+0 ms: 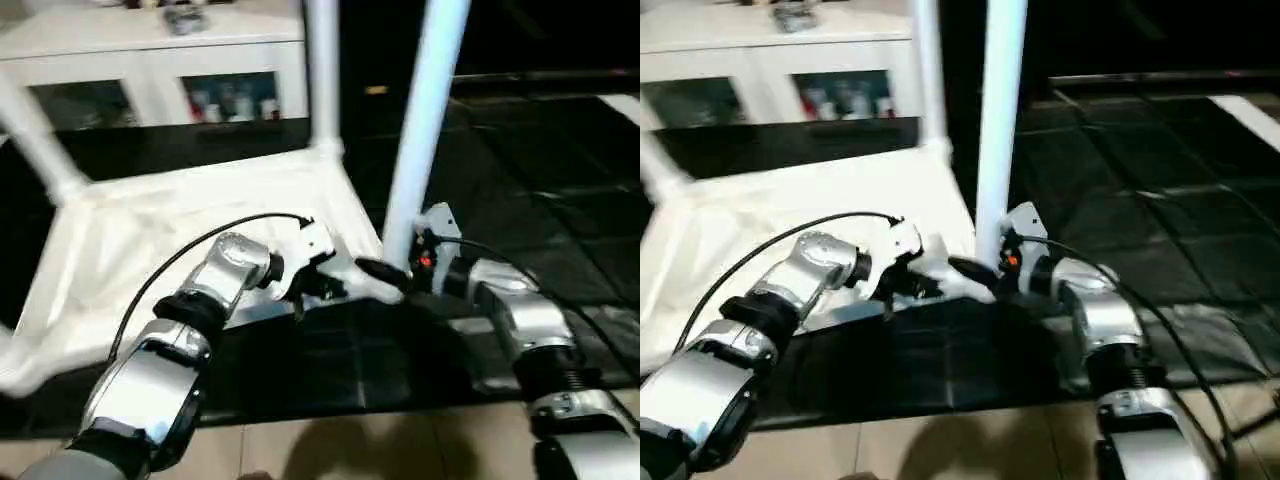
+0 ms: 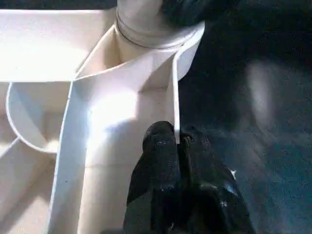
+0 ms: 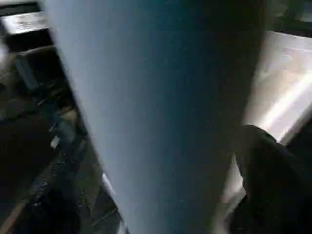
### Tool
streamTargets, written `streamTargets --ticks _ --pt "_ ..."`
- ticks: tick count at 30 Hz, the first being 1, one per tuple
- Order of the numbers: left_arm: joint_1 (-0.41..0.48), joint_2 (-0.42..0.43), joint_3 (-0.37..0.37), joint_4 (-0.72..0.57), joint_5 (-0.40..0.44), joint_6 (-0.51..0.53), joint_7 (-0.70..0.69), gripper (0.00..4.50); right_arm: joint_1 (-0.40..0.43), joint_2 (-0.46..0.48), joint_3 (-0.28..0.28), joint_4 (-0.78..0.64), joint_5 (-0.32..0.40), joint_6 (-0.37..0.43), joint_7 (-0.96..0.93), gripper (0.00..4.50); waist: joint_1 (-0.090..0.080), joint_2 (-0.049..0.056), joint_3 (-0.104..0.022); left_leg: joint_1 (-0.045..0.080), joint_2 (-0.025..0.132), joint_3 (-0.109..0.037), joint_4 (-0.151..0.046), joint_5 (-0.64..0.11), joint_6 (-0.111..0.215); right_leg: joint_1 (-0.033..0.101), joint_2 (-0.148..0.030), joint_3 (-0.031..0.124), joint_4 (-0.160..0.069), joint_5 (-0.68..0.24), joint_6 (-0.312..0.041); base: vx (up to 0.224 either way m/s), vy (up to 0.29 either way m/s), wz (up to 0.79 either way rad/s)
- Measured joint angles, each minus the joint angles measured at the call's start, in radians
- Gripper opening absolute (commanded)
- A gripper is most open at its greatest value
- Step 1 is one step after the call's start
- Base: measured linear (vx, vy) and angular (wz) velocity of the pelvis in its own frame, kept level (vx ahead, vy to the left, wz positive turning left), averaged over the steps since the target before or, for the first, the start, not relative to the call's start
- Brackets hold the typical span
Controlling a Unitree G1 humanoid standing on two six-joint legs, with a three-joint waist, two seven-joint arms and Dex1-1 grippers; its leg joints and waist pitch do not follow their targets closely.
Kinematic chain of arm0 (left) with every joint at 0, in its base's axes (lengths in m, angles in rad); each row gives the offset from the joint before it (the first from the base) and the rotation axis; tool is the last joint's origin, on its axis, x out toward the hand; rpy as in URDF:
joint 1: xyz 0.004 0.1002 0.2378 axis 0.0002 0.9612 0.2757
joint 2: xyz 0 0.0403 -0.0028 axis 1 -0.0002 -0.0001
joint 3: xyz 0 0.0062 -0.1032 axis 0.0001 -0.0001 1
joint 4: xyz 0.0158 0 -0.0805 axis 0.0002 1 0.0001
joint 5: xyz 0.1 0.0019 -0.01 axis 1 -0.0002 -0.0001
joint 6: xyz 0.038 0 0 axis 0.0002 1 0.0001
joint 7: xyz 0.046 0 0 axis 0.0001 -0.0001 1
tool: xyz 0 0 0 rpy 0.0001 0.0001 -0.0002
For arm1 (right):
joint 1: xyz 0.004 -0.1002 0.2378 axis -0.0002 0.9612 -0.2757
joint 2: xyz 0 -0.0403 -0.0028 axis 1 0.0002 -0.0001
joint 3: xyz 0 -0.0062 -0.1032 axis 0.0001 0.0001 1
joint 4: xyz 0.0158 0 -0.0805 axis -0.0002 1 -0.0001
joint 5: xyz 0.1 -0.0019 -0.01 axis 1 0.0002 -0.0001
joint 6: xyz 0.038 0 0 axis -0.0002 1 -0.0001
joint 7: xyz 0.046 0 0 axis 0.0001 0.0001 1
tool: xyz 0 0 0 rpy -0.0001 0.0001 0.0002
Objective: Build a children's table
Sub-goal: Rotate leg to tighten
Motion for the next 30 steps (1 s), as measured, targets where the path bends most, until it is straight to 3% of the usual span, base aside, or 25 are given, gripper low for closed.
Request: streamTargets --ticks 7,15,30 --pt "0.026 0.056 -0.04 -0.041 0.0 -0.067 -0.135 0.0 0.019 -0.075 0.047 -0.037 0.04 0.007 0.228 4.3 0.02 0.0 0.0 0.0 0.0 0.0 0.001 0.0 0.0 0.0 0.0 0.0 0.0 0.0 0.001 0.0 0.0 0.0" --pt "0.045 0.073 -0.058 -0.069 -0.006 -0.096 -0.193 0.0 0.019 -0.09 0.091 -0.035 0.055 0.029 0.317 3.54 0.022 0.0 0.0 0.0 0.0 0.0 0.002 -0.001 -0.002 0.0 0.0 0.001 0.001 -0.001 0.002 0.0 0.0 0.0" --pt "0.045 0.073 -0.062 -0.071 -0.008 -0.101 -0.194 0.0 0.019 -0.093 0.121 -0.036 0.059 0.048 0.358 2.41 0.023 0.0 0.0 0.0 0.0 0.0 0.002 -0.001 -0.002 0.0 0.0 0.001 0.001 -0.002 0.003 0.0 0.0 0.0"
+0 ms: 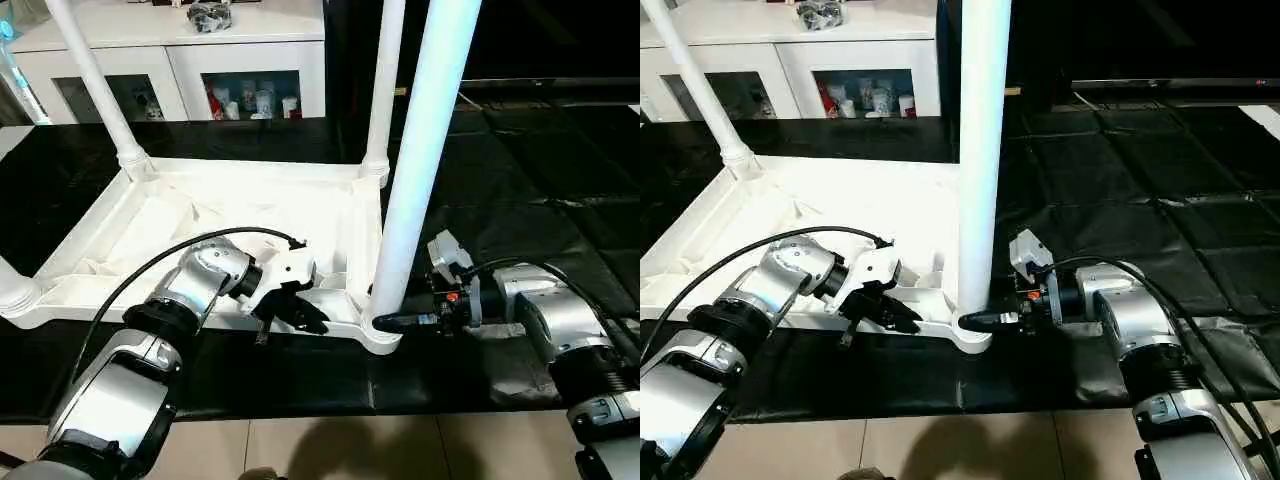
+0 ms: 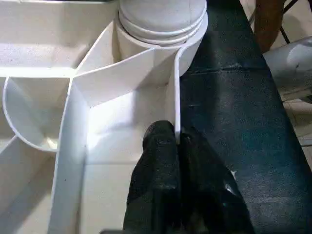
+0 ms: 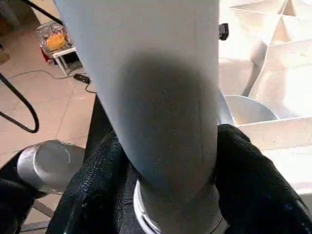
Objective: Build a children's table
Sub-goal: Rotate leg to tighten
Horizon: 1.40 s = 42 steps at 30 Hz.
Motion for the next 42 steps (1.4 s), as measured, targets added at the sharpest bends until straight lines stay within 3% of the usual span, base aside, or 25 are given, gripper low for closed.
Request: streamTargets --ticks 4,11,15,21,29,32,35,42 --pt "0.0 -0.002 -0.001 0.0 -0.001 0.0 0.0 0.0 0.0 0.0 0.0 -0.002 0.0 0.0 -0.001 2.14 0.002 0.0 0.0 0.0 0.0 0.0 0.0 0.0 0.0 0.0 0.0 0.0 0.0 0.0 0.0 0.0 0.0 0.0" --pt "-0.001 -0.016 0.004 0.001 -0.001 0.038 0.021 0.0 0.009 0.009 0.0 -0.026 -0.005 0.021 -0.041 2.06 0.002 0.0 0.0 0.001 0.0 0.0 0.0 0.0 0.0 0.001 0.0 0.0 0.0 0.0 0.0 0.0 0.0 0.0" --pt "-0.042 -0.043 0.035 0.059 0.021 0.136 0.191 0.0 0.004 0.083 -0.049 -0.024 -0.055 0.045 -0.297 2.0 -0.015 0.0 0.0 0.006 0.0 0.0 0.001 -0.001 -0.005 0.004 0.0 0.0 0.001 0.0 0.001 0.0 0.0 0.0" --pt "-0.116 -0.155 0.091 0.161 0.022 0.249 0.468 0.0 -0.061 0.206 -0.13 0.031 -0.131 0.108 -0.711 1.98 -0.063 0.0 0.0 0.005 -0.001 0.0 0.004 0.0 -0.005 0.005 0.0 0.001 -0.002 0.0 0.001 0.0 0.0 0.0" --pt "-0.152 -0.228 0.143 0.198 0.007 0.309 0.628 0.0 -0.111 0.285 -0.183 0.092 -0.17 0.086 -0.948 1.98 -0.068 0.0 -0.001 0.003 -0.001 -0.001 -0.002 -0.001 -0.005 0.002 0.0 -0.001 -0.001 0.001 0.001 0.0 0.0 0.0" --pt "-0.152 -0.229 0.152 0.198 0.004 0.309 0.628 0.0 -0.111 0.295 -0.203 0.091 -0.168 0.085 -0.948 2.65 -0.067 0.0 -0.001 0.002 -0.001 -0.001 -0.002 0.001 0.001 0.0 0.0 0.0 -0.002 0.001 -0.001 0.0 0.0 0.0" --pt "-0.15 -0.227 0.152 0.198 0.004 0.305 0.622 0.0 -0.108 0.305 -0.214 0.086 -0.149 0.093 -0.942 2.76 -0.069 0.0 -0.001 0.002 -0.001 0.0 -0.002 0.001 0.001 0.0 0.0 0.0 -0.002 0.002 -0.001 0.0 0.0 0.0" --pt "-0.122 -0.192 0.138 0.174 0.004 0.258 0.546 0.0 -0.075 0.283 -0.201 0.065 -0.143 0.055 -0.83 3.49 -0.073 0.0 -0.001 0.002 -0.001 0.0 -0.004 0.001 0.001 0.0 0.0 0.0 -0.001 0.001 -0.001 0.0 0.0 0.0"
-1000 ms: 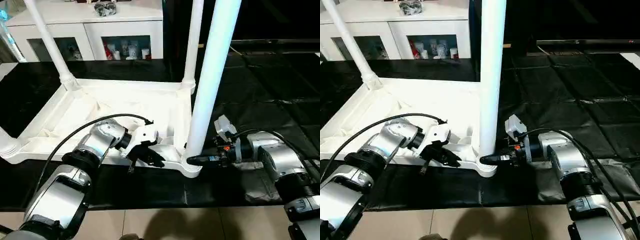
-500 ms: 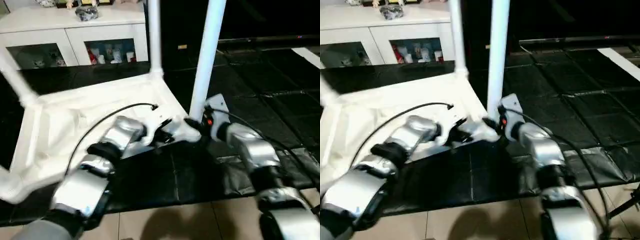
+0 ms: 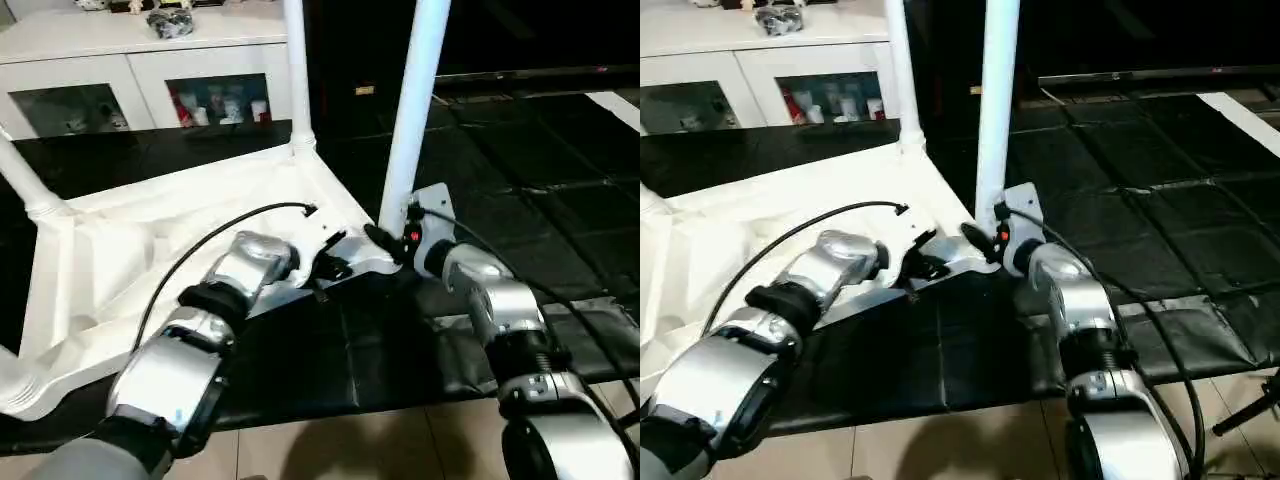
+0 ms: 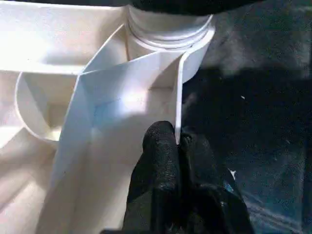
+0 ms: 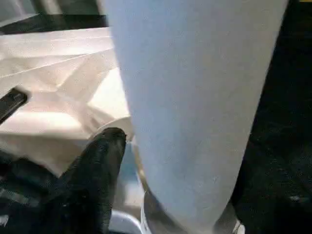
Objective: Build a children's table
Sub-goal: Rotate leg to tighten
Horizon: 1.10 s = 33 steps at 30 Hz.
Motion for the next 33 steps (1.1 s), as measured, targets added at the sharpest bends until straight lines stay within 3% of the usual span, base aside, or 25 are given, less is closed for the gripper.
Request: streamTargets --ticks 11,19,26,33 --pt "0.038 0.066 -0.045 -0.043 0.005 -0.091 -0.186 0.0 0.057 -0.121 0.056 -0.059 0.062 0.001 0.314 4.45 0.023 0.0 0.0 -0.001 0.0 0.0 0.0 0.0 0.0 -0.001 0.0 0.0 0.0 0.0 0.0 0.0 0.0 0.0" --pt "0.075 0.145 -0.095 -0.097 -0.005 -0.189 -0.425 0.0 0.075 -0.266 0.134 -0.1 0.098 0.014 0.622 4.45 0.068 0.0 0.0 -0.002 0.0 0.0 0.002 0.0 0.0 -0.001 0.0 0.0 0.001 0.001 -0.001 0.0 0.0 0.0" --pt "0.09 0.169 -0.119 -0.134 -0.005 -0.211 -0.517 0.0 0.075 -0.278 0.153 -0.107 0.131 0.025 0.732 4.45 0.074 0.0 0.001 -0.002 0.0 0.0 0.002 0.0 0.0 -0.001 0.0 0.001 0.001 0.0 0.0 0.0 0.0 0.0" --pt "0.102 0.184 -0.136 -0.156 -0.005 -0.226 -0.562 0.0 0.074 -0.293 0.172 -0.107 0.143 0.026 0.779 3.92 0.074 0.0 0.001 -0.002 0.0 0.0 0.002 0.0 0.0 -0.001 0.0 0.001 0.001 -0.001 0.001 0.0 0.0 0.0"
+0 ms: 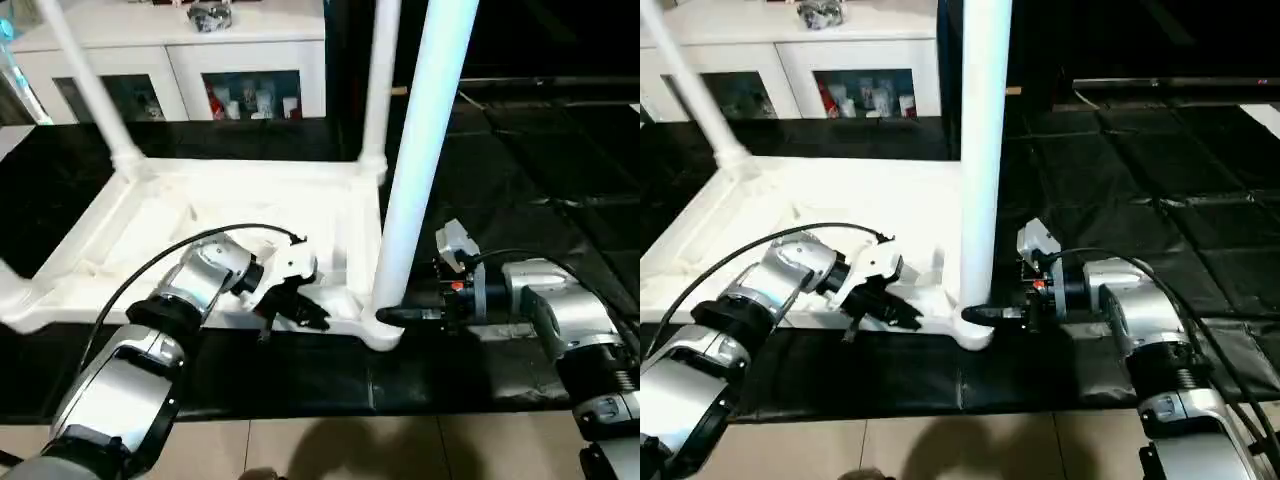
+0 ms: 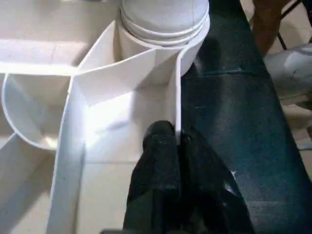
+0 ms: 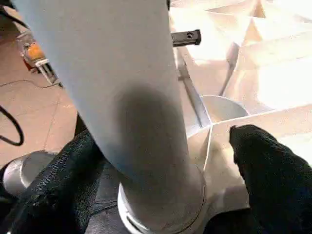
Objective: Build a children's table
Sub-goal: Rotate leg to tighten
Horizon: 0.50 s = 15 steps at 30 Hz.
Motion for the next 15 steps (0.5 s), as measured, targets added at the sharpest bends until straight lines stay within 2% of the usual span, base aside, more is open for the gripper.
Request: streamTargets --ticks 2,3,8,10,12,15 --pt "0.0 0.0 -0.002 -0.001 0.0 -0.005 -0.002 0.0 0.0 0.0 0.003 0.0 0.001 0.005 0.019 3.77 0.0 -0.001 0.0 0.0 0.0 0.0 0.0 0.0 0.0 0.0 0.0 0.0 0.0 0.0 0.0 0.0 0.0 0.0" --pt "0.0 0.0 -0.002 -0.001 0.0 -0.008 -0.003 0.0 0.0 0.0 0.004 0.0 0.001 0.007 0.023 3.54 0.0 -0.001 0.0 0.0 0.0 0.0 0.0 0.0 0.0 0.0 0.0 0.0 0.0 0.0 0.0 0.0 0.0 0.0" --pt "0.001 0.001 -0.002 -0.001 0.0 -0.01 -0.003 0.0 0.0 -0.001 0.018 0.0 0.008 0.008 0.049 3.37 0.0 -0.001 0.0 0.0 0.0 0.0 0.0 0.0 0.0 0.0 0.0 0.0 0.0 0.0 0.0 0.0 0.0 0.0" --pt "0.001 0.001 -0.002 -0.001 0.0 -0.01 -0.002 0.0 0.0 -0.001 0.027 0.0 0.008 0.008 0.053 3.06 0.0 -0.001 0.0 0.0 0.0 0.0 0.0 0.0 0.0 0.0 0.0 0.0 0.0 0.0 0.0 0.0 0.0 0.0" --pt "0.001 0.001 -0.002 -0.001 0.001 -0.01 -0.001 0.0 0.0 -0.001 0.033 0.0 0.009 0.008 0.055 3.02 0.0 -0.001 0.0 0.0 0.0 0.0 0.0 0.0 0.0 0.0 0.0 0.0 0.0 0.0 0.0 0.0 0.0 0.0" --pt "0.001 0.001 -0.003 -0.001 0.001 -0.01 0.0 0.0 0.0 -0.001 0.035 0.0 0.009 0.015 0.057 2.7 0.0 -0.001 0.0 0.0 0.0 0.0 0.0 0.0 0.0 0.0 0.0 0.0 0.0 0.0 0.0 0.0 0.0 0.0"
